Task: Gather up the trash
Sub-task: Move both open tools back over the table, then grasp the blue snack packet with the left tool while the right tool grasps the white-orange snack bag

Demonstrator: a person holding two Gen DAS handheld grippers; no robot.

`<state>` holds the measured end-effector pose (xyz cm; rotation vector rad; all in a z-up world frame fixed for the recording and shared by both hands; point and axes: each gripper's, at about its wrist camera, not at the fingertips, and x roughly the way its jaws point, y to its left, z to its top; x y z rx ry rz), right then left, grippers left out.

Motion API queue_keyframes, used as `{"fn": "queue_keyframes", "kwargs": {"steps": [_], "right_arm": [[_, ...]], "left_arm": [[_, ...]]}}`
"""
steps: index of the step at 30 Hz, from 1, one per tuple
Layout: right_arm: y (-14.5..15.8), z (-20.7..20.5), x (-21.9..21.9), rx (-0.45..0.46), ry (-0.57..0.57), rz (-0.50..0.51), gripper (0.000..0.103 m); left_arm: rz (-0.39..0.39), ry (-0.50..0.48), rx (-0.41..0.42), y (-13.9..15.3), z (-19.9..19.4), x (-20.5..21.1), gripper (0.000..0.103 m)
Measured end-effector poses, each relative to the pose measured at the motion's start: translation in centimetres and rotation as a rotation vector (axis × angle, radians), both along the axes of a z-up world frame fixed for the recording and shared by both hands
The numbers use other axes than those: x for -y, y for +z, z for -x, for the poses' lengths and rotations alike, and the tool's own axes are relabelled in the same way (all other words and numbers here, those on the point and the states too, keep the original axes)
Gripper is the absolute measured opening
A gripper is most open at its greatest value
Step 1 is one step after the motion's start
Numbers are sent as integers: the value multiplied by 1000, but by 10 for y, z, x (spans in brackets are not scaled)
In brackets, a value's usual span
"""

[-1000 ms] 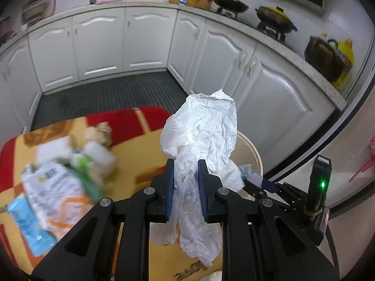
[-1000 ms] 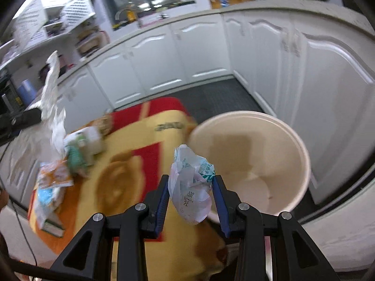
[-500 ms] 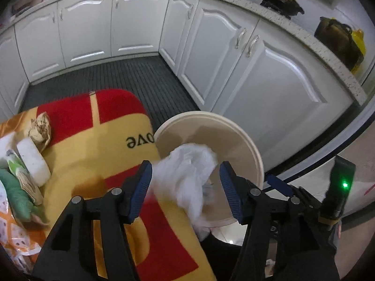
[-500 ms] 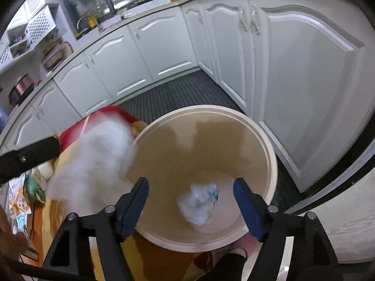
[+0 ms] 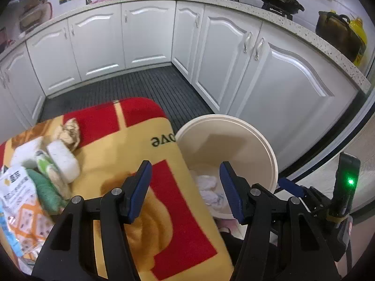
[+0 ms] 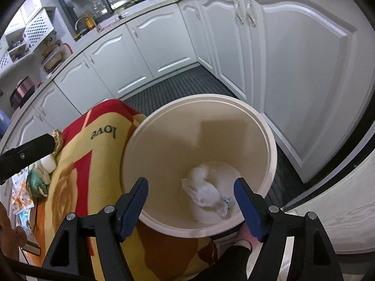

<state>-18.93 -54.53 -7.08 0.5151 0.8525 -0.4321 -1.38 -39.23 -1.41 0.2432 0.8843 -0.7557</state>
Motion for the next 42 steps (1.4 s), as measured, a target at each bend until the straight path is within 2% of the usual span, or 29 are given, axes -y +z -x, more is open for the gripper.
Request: {"fn": "queue_keyframes", "kwargs": {"steps": [10, 17, 23, 30, 37, 42], "right_arm": [[21, -9, -37, 17, 67, 44, 74], [38, -20, -68, 46, 133, 52, 79], [42, -35, -97, 53, 205, 41, 79], [45, -55, -133, 50, 291, 28, 79], [48, -77, -166, 54, 373, 10, 79], [51, -96, -185, 63, 432, -33, 79]], "left_arm": [[-5, 62, 65, 15, 6, -43, 59], [-6, 105, 59, 25, 1, -85, 59], [-1, 171, 47, 34, -10, -136, 59], [-10, 292, 35, 38, -31, -213, 59], [-32, 418, 4, 25, -50, -284, 59], [-5, 501, -59, 9, -60, -330, 59]]}}
